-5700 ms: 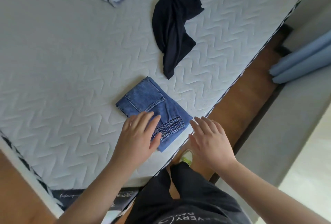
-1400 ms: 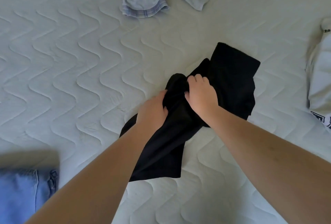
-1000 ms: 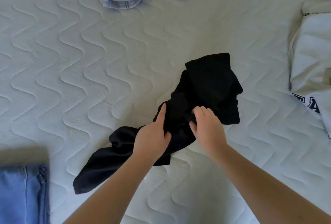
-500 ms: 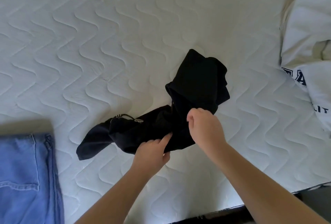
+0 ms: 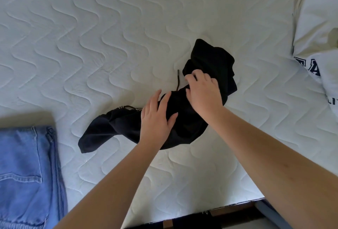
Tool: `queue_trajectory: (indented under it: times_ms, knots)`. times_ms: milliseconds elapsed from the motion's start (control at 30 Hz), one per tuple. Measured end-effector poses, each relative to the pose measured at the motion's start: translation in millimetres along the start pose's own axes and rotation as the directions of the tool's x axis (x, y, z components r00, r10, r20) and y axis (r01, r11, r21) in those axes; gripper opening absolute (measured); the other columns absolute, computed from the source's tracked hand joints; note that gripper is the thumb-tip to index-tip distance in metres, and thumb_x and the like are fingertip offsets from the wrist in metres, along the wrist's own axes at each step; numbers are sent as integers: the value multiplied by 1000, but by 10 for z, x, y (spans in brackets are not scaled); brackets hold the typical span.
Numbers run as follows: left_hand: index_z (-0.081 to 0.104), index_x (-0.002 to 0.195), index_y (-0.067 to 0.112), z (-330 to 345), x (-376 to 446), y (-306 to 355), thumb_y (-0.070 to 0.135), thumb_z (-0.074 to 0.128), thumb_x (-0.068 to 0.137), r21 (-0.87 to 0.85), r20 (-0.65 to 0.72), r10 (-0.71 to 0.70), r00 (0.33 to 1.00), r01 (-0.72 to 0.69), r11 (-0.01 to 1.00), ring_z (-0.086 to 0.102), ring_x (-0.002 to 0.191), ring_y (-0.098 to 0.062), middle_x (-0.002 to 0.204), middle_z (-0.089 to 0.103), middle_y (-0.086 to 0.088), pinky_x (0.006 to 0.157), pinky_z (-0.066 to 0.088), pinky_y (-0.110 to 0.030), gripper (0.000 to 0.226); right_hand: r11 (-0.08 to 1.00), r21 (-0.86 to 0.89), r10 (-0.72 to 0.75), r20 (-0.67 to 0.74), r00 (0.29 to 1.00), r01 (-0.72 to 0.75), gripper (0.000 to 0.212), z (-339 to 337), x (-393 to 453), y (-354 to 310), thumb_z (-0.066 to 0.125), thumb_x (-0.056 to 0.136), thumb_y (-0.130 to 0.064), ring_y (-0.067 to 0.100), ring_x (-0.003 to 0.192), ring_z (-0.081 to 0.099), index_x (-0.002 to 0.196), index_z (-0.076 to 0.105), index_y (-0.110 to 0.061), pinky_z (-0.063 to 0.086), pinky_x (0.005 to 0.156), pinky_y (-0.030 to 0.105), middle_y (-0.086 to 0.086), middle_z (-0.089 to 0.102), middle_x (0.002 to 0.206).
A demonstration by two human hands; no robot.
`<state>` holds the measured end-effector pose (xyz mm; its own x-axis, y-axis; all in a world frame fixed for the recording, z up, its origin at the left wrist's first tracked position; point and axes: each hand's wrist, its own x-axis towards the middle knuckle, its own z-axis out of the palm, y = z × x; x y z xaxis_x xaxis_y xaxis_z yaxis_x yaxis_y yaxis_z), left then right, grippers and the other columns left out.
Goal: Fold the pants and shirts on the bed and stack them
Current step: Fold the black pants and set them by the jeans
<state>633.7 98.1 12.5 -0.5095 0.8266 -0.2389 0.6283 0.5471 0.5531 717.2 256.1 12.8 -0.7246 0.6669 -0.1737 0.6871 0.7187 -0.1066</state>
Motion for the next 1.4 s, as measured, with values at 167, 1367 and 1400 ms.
queue_trajectory:
  times_ms: [167,1367,1400]
  knots:
    - [21,155,25,24,253,62,29,70,88,-126,206,-45,978,72,989,47,123,-22,135,50,-3,105,39,-40,83,980,67,183,44,982,-185,31,-61,-126,230,58,95,-27,19,77,50,120,50,-11,36,67,27,11,48,118]
    - [58,115,18,-263,-1121,-480,21,56,94,332,266,75,961,-165,929,56,100,-17,113,60,2,76,54,-32,21,981,31,180,225,958,-192,23,-159,-1956,266,64,94,-27,20,95,58,111,55,-15,46,73,22,3,61,100]
    - [59,111,16,-321,-1184,-464,20,59,93,287,249,82,965,-154,946,57,100,-18,112,61,2,73,56,-33,18,976,55,194,240,951,-213,31,-155,-2038,220,65,93,-24,23,108,58,121,56,-14,50,87,26,6,63,113]
